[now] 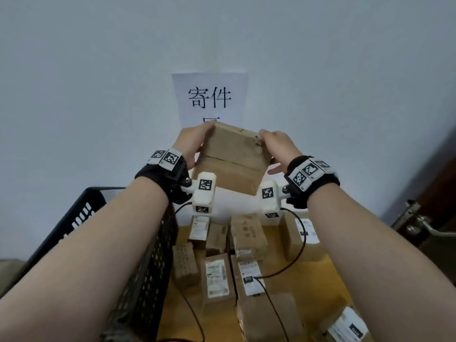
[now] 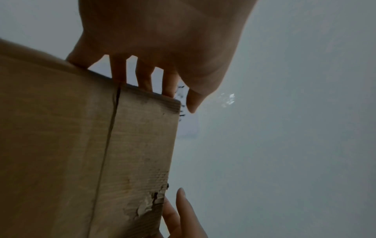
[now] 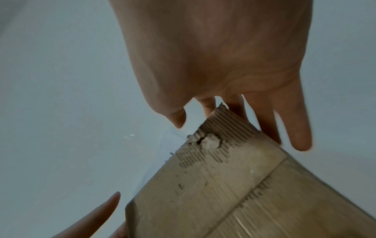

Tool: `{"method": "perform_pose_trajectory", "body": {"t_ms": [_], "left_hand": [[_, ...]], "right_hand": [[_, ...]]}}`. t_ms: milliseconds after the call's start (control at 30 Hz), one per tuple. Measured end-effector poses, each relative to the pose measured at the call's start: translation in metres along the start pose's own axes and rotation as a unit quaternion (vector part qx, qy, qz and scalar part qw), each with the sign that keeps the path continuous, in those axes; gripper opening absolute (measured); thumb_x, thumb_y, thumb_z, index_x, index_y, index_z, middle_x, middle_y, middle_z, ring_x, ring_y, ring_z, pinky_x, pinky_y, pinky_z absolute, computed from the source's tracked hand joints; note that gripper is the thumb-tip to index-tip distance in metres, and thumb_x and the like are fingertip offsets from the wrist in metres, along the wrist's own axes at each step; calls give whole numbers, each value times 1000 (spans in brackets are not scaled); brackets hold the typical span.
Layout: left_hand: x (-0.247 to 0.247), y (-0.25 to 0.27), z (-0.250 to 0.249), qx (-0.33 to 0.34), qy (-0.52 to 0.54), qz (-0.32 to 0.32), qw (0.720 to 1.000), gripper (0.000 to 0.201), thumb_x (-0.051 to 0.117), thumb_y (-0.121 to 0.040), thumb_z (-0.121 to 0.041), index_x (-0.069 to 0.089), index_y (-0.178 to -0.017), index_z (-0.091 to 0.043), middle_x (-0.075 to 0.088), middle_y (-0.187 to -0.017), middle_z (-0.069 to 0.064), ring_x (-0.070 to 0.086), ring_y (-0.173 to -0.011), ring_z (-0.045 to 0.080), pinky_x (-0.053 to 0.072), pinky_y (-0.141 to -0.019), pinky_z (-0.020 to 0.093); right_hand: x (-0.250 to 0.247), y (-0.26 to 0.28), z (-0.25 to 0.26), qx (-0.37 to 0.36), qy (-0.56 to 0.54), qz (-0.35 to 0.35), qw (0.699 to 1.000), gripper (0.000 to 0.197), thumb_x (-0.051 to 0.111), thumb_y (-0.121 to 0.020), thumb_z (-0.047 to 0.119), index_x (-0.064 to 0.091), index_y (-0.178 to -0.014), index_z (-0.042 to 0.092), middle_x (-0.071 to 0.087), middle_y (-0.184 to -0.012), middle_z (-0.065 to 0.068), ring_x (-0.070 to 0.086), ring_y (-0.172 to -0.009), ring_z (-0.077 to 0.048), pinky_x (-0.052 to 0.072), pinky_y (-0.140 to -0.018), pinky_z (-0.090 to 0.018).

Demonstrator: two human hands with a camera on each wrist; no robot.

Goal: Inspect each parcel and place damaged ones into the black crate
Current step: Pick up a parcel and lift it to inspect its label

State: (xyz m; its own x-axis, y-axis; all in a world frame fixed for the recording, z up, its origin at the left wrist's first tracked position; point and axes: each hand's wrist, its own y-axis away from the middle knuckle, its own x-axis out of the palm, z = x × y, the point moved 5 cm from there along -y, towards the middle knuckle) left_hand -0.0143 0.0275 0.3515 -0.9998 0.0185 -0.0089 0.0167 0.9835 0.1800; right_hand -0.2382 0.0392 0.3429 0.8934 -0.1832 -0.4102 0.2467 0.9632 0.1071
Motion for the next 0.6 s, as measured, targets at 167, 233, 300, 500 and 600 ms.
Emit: {"method": "perform_pose_trajectory", "body": {"t_ms": [167, 233, 300, 500, 600], "left_hand": [[-33, 24, -67, 109, 24, -61, 992, 55, 61, -90, -68, 74, -110, -19, 71, -106, -4, 64, -100, 16, 48, -86, 36], [-42, 29, -83, 135, 34, -75, 987, 53, 59, -91, -68, 74, -102, -19, 70, -98, -6, 64, -93, 15, 48, -84, 35], [-47, 33, -91, 142, 52, -69, 986, 44, 61, -94, -63, 72, -98, -20, 69, -95, -7, 63, -88, 12, 50, -85, 35], [-53, 41, -101, 119, 68, -46, 989, 24, 53, -106, -41, 64, -109, -19, 59, -111, 0, 47, -108, 27, 48, -91, 62], [-51, 42, -103, 115, 152, 0, 982, 28, 41, -111, -34, 57, -127, -18, 51, -133, 12, 49, -117, 40, 50, -87, 78]], "right_hand": [[1, 16, 46, -40, -253, -39, 966, 43, 59, -96, 39, 62, -129, 12, 76, -106, -9, 74, -83, -28, 62, -59, -44], [-2, 25, 62, -60, -298, -46, 952, 31, 61, -98, 34, 69, -117, 11, 76, -90, -5, 73, -78, -25, 62, -62, -41], [-5, 31, 74, -77, -315, -43, 945, 21, 63, -99, 30, 73, -105, 12, 75, -81, -2, 71, -74, -22, 60, -64, -36], [-11, 49, 106, -214, -306, -50, 926, 29, 67, -94, 12, 73, -121, 19, 73, -107, -14, 71, -87, -16, 62, -84, -40], [-16, 56, 110, -240, -344, -64, 905, 36, 63, -90, -3, 69, -122, 12, 69, -109, -11, 72, -93, -16, 61, -93, -41]]}}
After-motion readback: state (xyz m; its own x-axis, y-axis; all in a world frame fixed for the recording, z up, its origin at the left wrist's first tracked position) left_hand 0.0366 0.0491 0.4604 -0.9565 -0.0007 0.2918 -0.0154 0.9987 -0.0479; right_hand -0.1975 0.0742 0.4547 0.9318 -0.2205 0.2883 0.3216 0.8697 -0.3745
